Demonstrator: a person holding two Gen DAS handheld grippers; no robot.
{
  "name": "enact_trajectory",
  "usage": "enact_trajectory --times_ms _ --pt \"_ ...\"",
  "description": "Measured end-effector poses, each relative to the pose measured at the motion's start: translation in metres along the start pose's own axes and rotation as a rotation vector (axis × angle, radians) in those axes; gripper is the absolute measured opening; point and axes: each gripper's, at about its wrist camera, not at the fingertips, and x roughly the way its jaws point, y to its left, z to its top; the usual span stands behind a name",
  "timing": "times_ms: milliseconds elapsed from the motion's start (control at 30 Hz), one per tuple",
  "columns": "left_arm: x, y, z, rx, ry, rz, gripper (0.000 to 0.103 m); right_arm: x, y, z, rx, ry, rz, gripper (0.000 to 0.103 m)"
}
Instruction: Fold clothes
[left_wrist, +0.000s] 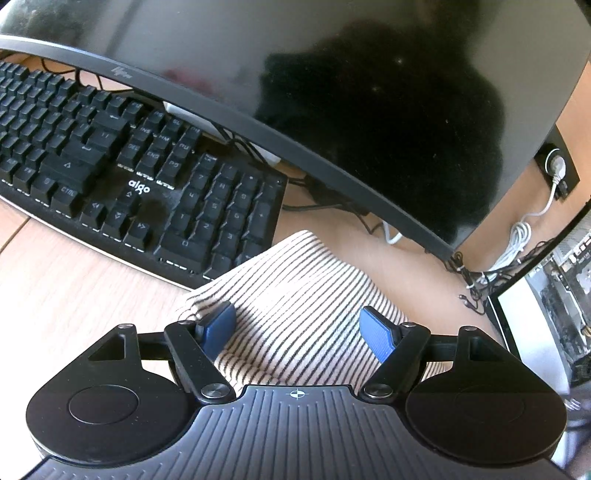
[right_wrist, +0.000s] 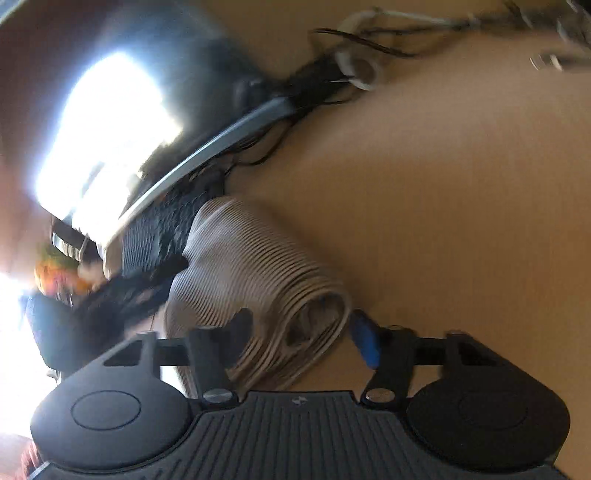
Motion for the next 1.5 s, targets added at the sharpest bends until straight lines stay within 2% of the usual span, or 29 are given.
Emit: enact_trajectory --times_ms 67,100,167,233,333,400,467,567,700,800,900,1000,1033,1100,1167,1233,1267,1300,1367,1500 --pt "0.001 -0.001 0.001 0.01 0.006 0.006 0.08 0.01 0.004 0.003 -0.002 -0.007 0.026 0.035" --pt "0.001 -0.002 0.001 0.015 0.01 0.01 0.08 0.008 0.01 0.003 -0.05 -0.021 0.024 0.033" --pt "0.002 -0.002 0.002 0.021 0.016 0.022 0.08 -0.005 0.042 -0.005 -0.256 -0.076 0.037 0.03" --pt "0.002 0.0 0.002 0.017 0.016 0.026 0.084 -0.016 0.065 -0.017 -0.439 -0.082 0.051 0.029" --pt "0.005 0.001 0.002 0.014 0.013 0.027 0.085 -0.004 0.061 -0.023 -0.506 0.003 -0.007 0.029" --pt "0.006 -0.001 0.003 0.025 0.014 0.024 0.086 0.009 0.047 -0.024 -0.497 0.057 -0.061 0.032" --pt "0.006 -0.003 0.003 0.034 0.014 0.019 0.086 0.006 0.04 -0.019 -0.47 0.064 -0.057 0.034" --pt "0.001 -0.002 0.002 0.025 0.009 0.014 0.086 -0.001 0.063 -0.018 -0.602 0.045 -0.137 0.039" --pt "-0.022 -0.004 0.003 -0.023 -0.034 0.032 0.086 -0.018 0.079 -0.034 -0.812 0.025 -0.205 0.045" --pt "-0.052 -0.014 -0.002 -0.044 -0.093 0.009 0.083 -0.029 0.082 -0.038 -0.824 -0.019 -0.208 0.045" --pt "-0.064 -0.024 -0.014 -0.065 -0.087 -0.067 0.076 -0.035 0.081 -0.033 -0.806 -0.082 -0.218 0.045" --pt "-0.064 -0.035 -0.024 -0.056 -0.054 -0.125 0.075 -0.043 0.076 -0.026 -0.774 -0.104 -0.217 0.045" --pt "-0.058 -0.037 -0.028 -0.043 -0.029 -0.121 0.075 -0.045 0.076 -0.024 -0.77 -0.113 -0.216 0.046" --pt "-0.045 -0.038 -0.038 -0.019 0.002 -0.076 0.075 -0.037 0.078 -0.023 -0.775 -0.125 -0.206 0.062" --pt "-0.042 -0.036 -0.045 0.008 -0.005 -0.061 0.075 -0.024 0.081 -0.027 -0.784 -0.106 -0.187 0.063" --pt "-0.043 -0.033 -0.046 0.006 -0.015 -0.076 0.075 -0.006 0.083 -0.039 -0.818 -0.063 -0.189 0.063" --pt "-0.042 -0.03 -0.047 0.001 -0.018 -0.082 0.075 0.003 0.085 -0.045 -0.837 -0.041 -0.192 0.068" --pt "-0.04 -0.026 -0.046 -0.008 -0.018 -0.089 0.075 0.012 0.086 -0.055 -0.886 -0.04 -0.213 0.073" --pt "-0.04 -0.022 -0.048 -0.018 -0.026 -0.1 0.075 0.024 0.089 -0.069 -0.977 -0.055 -0.251 0.075" --pt "-0.037 -0.029 -0.051 0.014 -0.056 -0.076 0.076 0.03 0.089 -0.07 -1.045 -0.074 -0.265 0.078"
